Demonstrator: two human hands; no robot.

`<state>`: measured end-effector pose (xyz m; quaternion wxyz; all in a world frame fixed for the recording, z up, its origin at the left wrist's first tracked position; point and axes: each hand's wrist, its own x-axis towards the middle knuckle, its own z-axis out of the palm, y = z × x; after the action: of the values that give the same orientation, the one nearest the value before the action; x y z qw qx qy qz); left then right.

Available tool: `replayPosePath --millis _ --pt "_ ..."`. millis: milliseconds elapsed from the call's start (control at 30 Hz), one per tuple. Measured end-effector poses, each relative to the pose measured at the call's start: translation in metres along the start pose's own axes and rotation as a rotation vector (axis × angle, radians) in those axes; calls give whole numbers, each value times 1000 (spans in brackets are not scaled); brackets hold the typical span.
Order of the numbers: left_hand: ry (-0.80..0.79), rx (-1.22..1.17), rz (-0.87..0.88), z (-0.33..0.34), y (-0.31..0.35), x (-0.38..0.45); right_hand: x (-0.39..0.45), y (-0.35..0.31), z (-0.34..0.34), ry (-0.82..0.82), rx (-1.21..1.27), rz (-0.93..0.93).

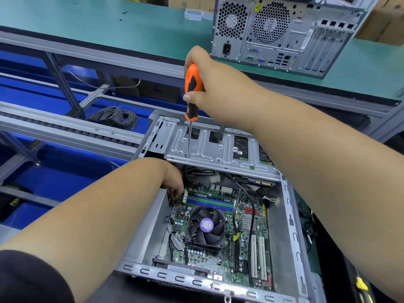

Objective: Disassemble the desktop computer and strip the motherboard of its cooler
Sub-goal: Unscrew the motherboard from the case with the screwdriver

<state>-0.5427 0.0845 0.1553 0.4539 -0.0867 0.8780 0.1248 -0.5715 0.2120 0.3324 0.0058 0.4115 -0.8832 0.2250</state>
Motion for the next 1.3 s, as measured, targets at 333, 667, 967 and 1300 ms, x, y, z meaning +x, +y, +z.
replayPosePath --millis 333,667,967,1300 --pt "4 -5 13 0 -2 5 2 3 0 7 -7 8" --pt "11 59 19 -1 -2 10 9 3 -3 -42 -3 11" --pt "87 87 13 6 0 29 9 3 -4 -47 -5 -3" --pt "62 289 67 1 -1 23 4 7 -4 -35 17 -12"
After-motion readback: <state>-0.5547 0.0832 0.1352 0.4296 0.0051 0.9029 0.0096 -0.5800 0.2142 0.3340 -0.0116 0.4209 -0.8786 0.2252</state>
